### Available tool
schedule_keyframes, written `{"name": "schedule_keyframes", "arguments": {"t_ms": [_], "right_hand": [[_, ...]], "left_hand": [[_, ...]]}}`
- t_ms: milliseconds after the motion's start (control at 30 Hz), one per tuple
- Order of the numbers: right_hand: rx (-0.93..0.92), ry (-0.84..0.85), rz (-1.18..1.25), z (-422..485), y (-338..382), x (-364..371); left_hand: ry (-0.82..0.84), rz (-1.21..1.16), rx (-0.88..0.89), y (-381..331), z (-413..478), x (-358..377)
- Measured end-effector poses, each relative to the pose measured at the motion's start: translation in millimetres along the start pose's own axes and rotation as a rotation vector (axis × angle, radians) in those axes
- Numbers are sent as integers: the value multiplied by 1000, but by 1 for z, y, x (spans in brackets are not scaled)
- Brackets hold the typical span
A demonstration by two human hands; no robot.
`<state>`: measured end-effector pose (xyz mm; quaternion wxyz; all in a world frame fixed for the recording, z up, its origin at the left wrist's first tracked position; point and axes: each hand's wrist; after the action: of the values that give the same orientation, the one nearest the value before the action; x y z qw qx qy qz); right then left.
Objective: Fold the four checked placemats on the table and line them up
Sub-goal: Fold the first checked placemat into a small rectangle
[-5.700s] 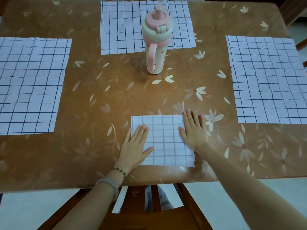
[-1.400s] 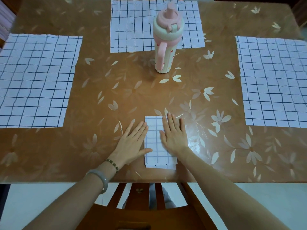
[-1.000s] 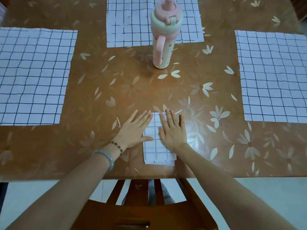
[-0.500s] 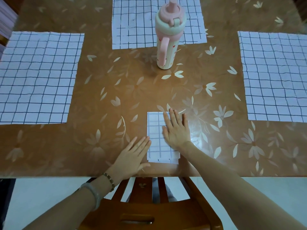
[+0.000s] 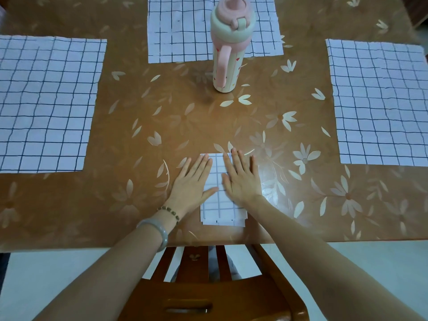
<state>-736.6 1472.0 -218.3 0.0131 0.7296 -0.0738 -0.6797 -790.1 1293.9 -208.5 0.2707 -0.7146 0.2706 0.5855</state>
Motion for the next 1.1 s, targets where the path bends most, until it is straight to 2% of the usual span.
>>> {"name": "schedule_keyframes", "arguments": {"t_ms": [267,433,667,733,800,900,1000,1100], "right_hand": [[0,-4,12,0,0,-2],[-11,21,12,-7,-1,-3],[-27,107,9,-83,-19,0],[-34,102,2,-93,-23,-4],[1,44,93,-93,-22,-13],[216,-84,424,-83,-8,-31],[430,22,619,-70,2,-39],[489,66,645,-68,5,-37]], "left_hand": [[8,-15,91,-4,-63,13],[37,-22,62,-5,-69,10],[98,-1,39,-6,-68,3],[108,-29,24,-8,-67,-1],[89,-121,-11,-12,-64,-9],[29,-553,-289,-28,-51,-23],[-101,-918,-634,-42,-34,-33],[-146,-1149,-836,-50,-19,-37]]}}
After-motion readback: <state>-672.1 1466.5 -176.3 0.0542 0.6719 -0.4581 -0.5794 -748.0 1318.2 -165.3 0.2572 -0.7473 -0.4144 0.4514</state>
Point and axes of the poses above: each hand's wrist, its own z-axis towards the middle knuckle, its own x-axis out of the palm, y = z × x, and after that the axes turned 5 degrees about -y, right-handed
